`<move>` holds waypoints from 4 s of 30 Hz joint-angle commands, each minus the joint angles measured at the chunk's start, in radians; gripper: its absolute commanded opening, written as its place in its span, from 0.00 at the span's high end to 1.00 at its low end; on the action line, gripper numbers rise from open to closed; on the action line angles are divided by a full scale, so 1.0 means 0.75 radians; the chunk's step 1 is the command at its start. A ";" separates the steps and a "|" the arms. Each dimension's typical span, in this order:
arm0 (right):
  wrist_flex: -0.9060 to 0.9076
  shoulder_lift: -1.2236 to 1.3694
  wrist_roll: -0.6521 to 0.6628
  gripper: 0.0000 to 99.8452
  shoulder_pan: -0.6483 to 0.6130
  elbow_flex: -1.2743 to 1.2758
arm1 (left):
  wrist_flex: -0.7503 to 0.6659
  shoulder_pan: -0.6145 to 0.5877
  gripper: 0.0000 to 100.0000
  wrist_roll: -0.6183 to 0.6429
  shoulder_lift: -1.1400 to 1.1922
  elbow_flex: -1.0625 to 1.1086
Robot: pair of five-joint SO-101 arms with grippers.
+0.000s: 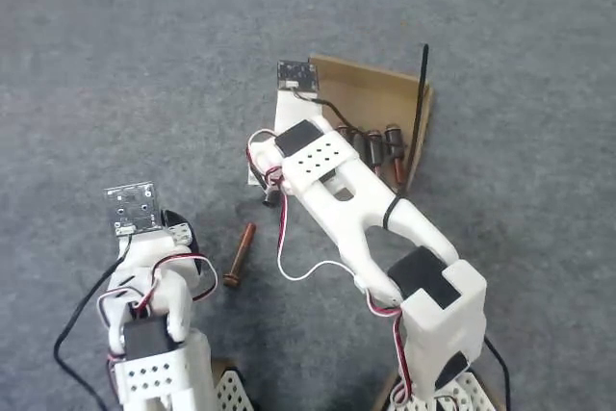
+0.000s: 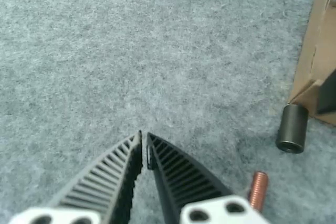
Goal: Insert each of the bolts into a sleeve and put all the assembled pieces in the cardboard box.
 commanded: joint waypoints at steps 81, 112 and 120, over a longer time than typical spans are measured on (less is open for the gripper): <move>-0.042 -1.042 0.904 0.99 0.539 1.164 | -0.016 0.006 0.99 -0.006 0.020 -0.036; -0.181 -1.134 0.921 0.99 0.605 1.307 | 0.344 0.542 0.98 -0.010 0.726 -0.566; -0.181 -1.134 0.921 0.99 0.607 1.307 | 0.229 0.618 0.98 -0.006 1.007 -0.564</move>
